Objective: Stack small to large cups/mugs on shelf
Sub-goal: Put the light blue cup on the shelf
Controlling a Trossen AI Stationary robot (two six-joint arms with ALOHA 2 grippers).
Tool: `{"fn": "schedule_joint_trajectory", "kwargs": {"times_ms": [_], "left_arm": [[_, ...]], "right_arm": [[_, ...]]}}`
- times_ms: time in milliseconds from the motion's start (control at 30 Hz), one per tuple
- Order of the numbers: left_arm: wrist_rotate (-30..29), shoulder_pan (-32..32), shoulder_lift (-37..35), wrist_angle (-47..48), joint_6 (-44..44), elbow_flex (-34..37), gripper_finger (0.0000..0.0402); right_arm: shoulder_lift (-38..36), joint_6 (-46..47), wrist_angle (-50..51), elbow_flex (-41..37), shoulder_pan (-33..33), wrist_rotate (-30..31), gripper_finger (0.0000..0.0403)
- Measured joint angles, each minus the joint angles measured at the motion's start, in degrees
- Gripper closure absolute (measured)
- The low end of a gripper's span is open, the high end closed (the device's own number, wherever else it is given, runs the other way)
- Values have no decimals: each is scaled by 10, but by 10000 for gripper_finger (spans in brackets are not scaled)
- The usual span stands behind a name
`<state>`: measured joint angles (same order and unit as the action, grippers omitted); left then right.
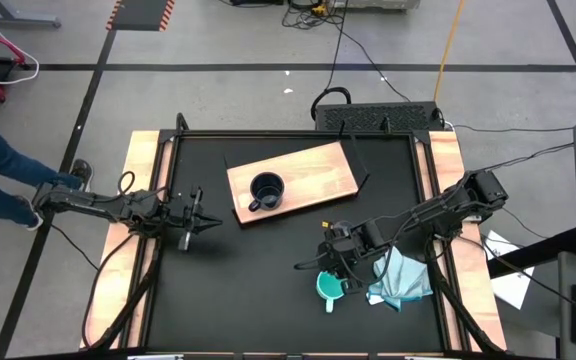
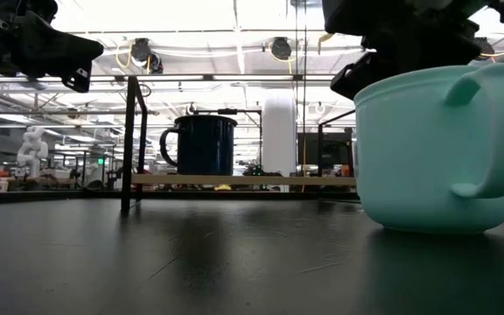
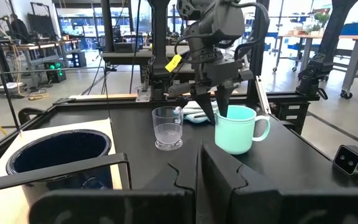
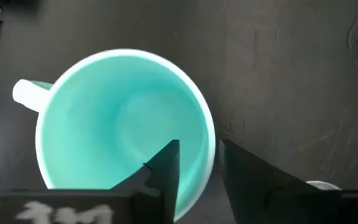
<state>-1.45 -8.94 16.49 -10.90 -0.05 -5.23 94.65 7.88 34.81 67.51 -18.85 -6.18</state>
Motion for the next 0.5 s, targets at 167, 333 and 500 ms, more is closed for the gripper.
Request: {"fn": "schedule_joint_trajectory", "kwargs": {"times_ms": [167,333,500], "left_arm": [[0,0,0,0,3,0,378],[0,0,0,0,3,0,378],[0,0,0,0,3,0,378]], "right_arm": [[0,-15,-6,0,0,0,362],[-1,-13,-17,0,0,0,394],[-7,-17,-29,5,0,0,398]]}}
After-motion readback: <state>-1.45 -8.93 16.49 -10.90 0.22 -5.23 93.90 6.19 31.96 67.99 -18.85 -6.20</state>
